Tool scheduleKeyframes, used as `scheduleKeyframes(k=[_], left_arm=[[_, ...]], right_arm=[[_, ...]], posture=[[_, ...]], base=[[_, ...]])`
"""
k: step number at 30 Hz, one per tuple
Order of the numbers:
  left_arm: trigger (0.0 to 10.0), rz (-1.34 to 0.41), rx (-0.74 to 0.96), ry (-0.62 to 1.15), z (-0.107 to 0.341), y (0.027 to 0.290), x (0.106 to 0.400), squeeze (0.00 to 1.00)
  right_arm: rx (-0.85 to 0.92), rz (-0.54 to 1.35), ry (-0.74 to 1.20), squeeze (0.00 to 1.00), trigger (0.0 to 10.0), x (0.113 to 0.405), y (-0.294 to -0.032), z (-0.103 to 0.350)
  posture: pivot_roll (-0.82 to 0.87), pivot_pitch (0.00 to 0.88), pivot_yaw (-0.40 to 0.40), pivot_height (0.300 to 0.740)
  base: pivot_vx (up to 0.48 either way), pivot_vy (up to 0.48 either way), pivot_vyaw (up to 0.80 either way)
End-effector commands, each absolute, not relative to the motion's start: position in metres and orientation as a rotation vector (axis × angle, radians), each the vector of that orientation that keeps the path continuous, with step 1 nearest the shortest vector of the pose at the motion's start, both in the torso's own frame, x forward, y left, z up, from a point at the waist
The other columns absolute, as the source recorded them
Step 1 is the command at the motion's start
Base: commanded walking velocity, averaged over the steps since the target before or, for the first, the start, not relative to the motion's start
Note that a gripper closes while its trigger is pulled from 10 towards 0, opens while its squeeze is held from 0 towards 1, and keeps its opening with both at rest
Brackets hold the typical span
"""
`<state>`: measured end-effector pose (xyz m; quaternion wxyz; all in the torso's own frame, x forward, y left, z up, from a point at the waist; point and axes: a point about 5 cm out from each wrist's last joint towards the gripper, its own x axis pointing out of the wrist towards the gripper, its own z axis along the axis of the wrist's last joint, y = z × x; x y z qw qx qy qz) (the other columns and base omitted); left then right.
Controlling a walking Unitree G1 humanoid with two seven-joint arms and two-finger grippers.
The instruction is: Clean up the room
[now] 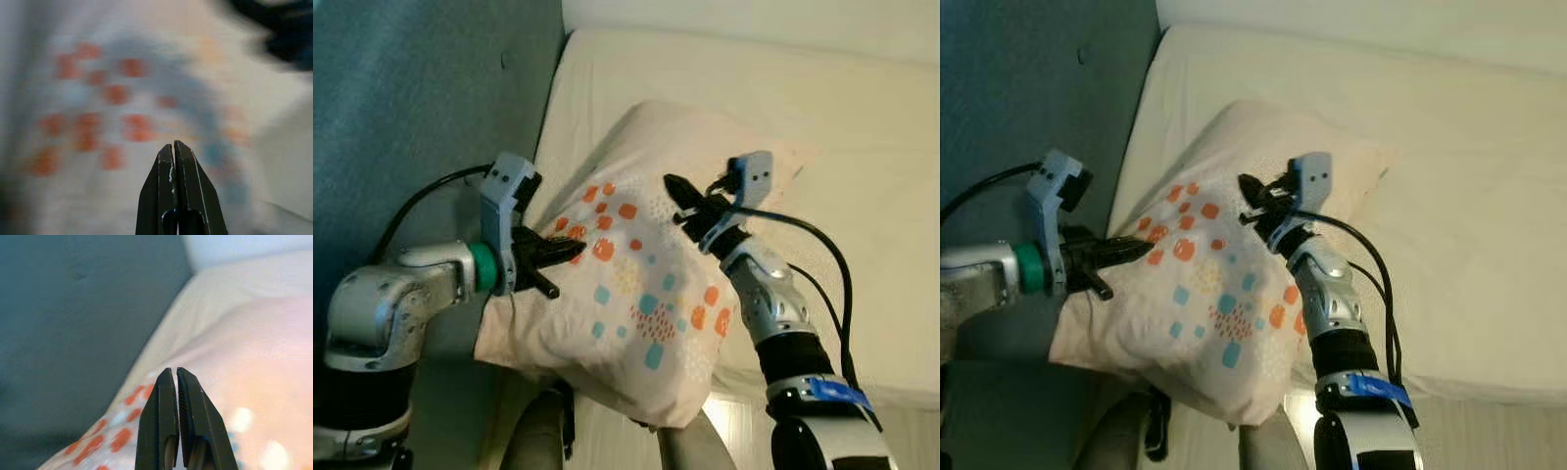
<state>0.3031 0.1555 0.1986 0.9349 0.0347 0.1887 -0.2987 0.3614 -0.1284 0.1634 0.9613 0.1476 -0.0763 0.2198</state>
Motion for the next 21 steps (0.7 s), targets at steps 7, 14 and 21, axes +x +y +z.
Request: scheduleKeyframes(k=[7, 14, 21], left_arm=[[10.0, -0.424, 0.229, 0.360, 0.165, 0.130, 0.341, 1.00], [10.0, -0.366, 0.276, 0.442, 0.129, 0.130, 0.358, 1.00], [10.0, -0.301, 0.273, 0.508, 0.107, 0.147, 0.358, 1.00]], right_arm=[[0.365, 0.279, -0.055, 0.00, 10.0, 0.346, -0.140, 0.127], [0.381, 0.270, -0.066, 0.00, 10.0, 0.333, -0.140, 0.124], [0.364, 0.263, -0.050, 0.00, 10.0, 0.329, -0.143, 0.118]], posture=[[0.01, 0.306, 0.018, 0.740], [-0.01, 0.301, 0.018, 0.740], [-0.03, 0.290, 0.019, 0.740]], base=[[0.000, 0.000, 0.00], [0.000, 0.000, 0.00], [0.000, 0.000, 0.00]])
